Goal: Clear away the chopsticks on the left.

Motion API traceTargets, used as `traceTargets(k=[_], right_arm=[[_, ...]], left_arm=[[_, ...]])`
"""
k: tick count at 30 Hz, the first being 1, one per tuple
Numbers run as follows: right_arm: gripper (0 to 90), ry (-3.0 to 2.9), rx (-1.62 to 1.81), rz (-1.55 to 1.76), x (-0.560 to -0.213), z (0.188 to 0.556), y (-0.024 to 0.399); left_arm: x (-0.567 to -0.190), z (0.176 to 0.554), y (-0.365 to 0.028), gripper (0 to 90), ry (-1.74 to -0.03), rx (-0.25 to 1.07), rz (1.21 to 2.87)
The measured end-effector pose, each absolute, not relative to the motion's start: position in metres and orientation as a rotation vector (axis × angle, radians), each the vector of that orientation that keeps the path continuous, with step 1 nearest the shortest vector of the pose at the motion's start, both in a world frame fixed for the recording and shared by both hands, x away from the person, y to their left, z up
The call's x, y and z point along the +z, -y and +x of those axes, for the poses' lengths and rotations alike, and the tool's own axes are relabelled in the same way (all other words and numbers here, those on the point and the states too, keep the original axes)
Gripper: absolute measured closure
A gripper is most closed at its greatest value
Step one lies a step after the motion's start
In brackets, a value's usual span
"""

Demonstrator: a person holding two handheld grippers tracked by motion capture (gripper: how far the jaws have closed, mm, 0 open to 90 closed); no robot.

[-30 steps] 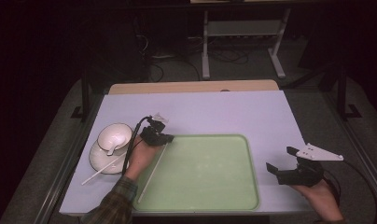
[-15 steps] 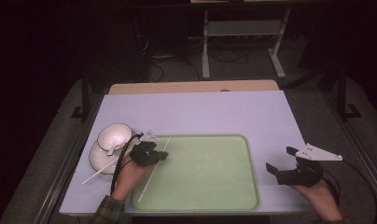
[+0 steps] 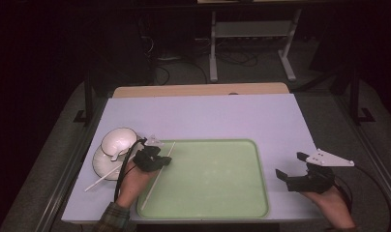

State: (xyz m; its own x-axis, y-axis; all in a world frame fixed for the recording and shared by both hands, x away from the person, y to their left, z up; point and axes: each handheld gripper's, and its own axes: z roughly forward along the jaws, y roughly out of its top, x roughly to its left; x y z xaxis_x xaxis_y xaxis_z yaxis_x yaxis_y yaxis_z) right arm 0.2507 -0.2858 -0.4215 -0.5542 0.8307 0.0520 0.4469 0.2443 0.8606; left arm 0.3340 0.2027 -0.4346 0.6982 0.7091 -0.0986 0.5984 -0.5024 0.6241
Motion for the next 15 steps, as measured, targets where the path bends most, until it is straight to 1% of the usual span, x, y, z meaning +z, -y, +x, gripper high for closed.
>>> traceTargets(k=[15], right_arm=[[0.0, -2.105, 1.244, 1.169, -0.421, 0.251, 0.286]], left_arm=[[-0.432, 0.328, -0.218, 89.9, -1.075, 0.246, 2.251]])
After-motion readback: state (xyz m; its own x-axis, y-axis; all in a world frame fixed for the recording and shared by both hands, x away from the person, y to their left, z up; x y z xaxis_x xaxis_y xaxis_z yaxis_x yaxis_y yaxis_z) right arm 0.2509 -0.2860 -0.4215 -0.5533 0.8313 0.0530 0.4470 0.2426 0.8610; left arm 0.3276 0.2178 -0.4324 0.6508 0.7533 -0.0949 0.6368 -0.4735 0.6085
